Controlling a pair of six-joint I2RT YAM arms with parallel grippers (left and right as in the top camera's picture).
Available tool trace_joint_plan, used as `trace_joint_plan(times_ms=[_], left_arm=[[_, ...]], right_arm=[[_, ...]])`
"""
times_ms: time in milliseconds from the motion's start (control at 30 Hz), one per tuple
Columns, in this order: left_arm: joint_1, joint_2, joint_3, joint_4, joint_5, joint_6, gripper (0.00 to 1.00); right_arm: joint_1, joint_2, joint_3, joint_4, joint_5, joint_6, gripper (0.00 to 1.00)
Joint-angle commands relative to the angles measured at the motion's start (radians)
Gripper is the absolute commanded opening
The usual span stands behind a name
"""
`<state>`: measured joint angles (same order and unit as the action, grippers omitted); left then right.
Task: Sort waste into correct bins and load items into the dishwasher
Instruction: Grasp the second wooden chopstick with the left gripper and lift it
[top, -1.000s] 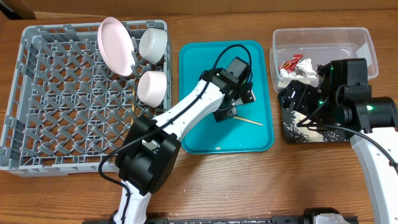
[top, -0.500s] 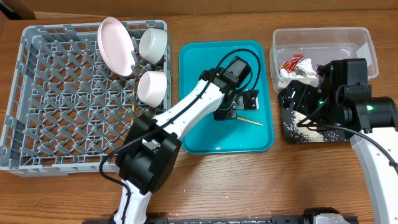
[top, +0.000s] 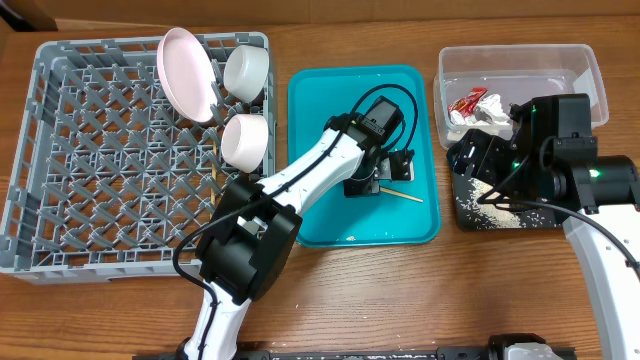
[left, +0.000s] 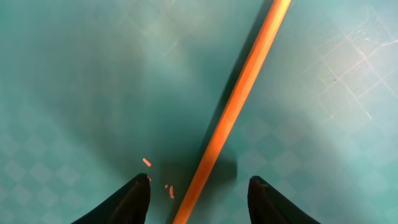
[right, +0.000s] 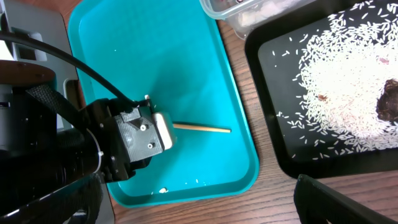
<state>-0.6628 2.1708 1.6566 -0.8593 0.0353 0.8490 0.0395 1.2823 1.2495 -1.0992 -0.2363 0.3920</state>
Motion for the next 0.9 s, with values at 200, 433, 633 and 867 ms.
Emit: trace_joint_plan(times_ms=[200, 433, 633, 867], left_arm=[[0.015, 0.052, 0.005, 0.0, 0.04, 0.019, 0.52], [0.015, 0.096, 0.005, -0.005, 0.04, -0.017, 0.49], [0.014, 0.096, 0.005, -0.072, 0.04, -0.064, 0.25], [0.014, 0.096, 0.005, -0.165, 0.04, -0.085, 0.09]], right_arm=[[-0.002, -0.003, 0.014, 0.005, 0.0, -0.002, 1.0], [-0.002, -0.003, 0.014, 0.005, 0.0, -0.002, 1.0], [-0.002, -0.003, 0.014, 0.005, 0.0, -0.002, 1.0], [-0.002, -0.003, 0.014, 0.005, 0.0, -0.002, 1.0]])
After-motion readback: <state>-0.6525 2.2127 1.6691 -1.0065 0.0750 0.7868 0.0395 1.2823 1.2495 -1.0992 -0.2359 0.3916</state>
